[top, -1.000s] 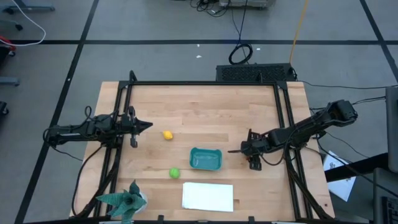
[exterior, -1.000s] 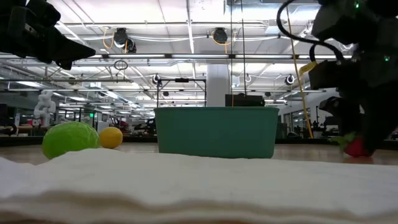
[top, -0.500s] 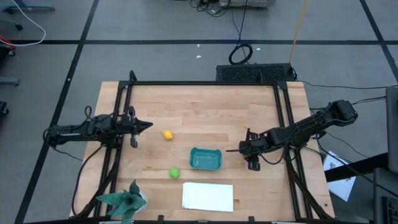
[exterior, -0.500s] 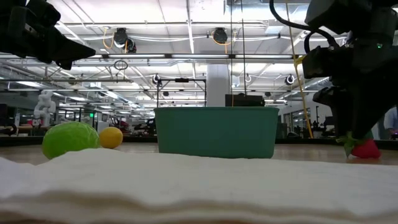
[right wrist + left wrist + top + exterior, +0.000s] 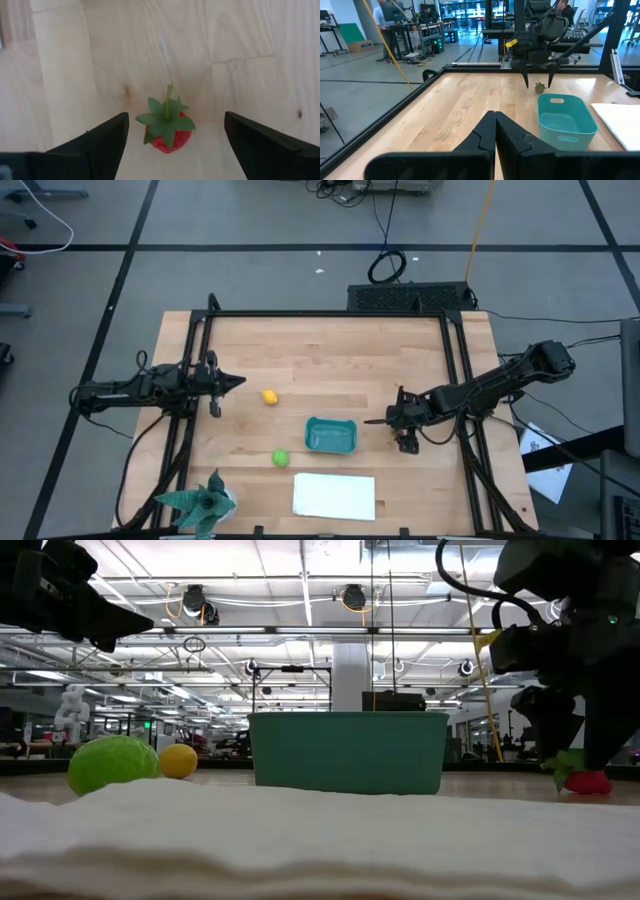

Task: Pick and placing Produce into tupperware
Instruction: Put the strawberry into the green bin

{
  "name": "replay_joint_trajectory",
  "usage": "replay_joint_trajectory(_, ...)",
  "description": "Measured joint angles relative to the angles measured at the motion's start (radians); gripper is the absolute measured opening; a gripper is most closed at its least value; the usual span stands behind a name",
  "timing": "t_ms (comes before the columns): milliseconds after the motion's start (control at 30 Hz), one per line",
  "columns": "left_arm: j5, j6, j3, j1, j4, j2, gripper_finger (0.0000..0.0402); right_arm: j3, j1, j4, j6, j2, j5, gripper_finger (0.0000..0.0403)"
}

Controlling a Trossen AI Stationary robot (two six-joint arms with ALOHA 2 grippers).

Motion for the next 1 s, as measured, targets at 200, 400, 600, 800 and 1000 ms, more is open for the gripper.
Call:
replay_joint_trajectory(200, 0.0, 0.0, 0.0, 0.0, 0.0, 0.0, 0.0005, -0.04, 0.0, 0.026, 0.0, 0.0, 0.003, 0.0319)
replay_joint_trajectory(400, 0.0, 0.0, 0.0, 0.0, 0.0, 0.0, 0.0005, -0.078, 0.0, 0.061, 0.0, -0.002, 0.01, 0.0318)
replay_joint_trajectory(600, 0.0, 0.0, 0.0, 0.0, 0.0, 0.0, 0.0005, -0.102, 0.0, 0.108, 0.0, -0.004, 0.034, 0.0318)
replay_joint_trajectory(800, 0.0, 0.0, 0.0, 0.0, 0.0, 0.0, 0.0005, -0.11, 0.0, 0.116, -0.005, -0.004, 0.034, 0.0318)
replay_joint_trajectory(1000, 0.0, 0.0, 0.0, 0.0, 0.0, 0.0, 0.0005, -0.111, 0.0, 0.121, -0.008, -0.002, 0.034, 0.03)
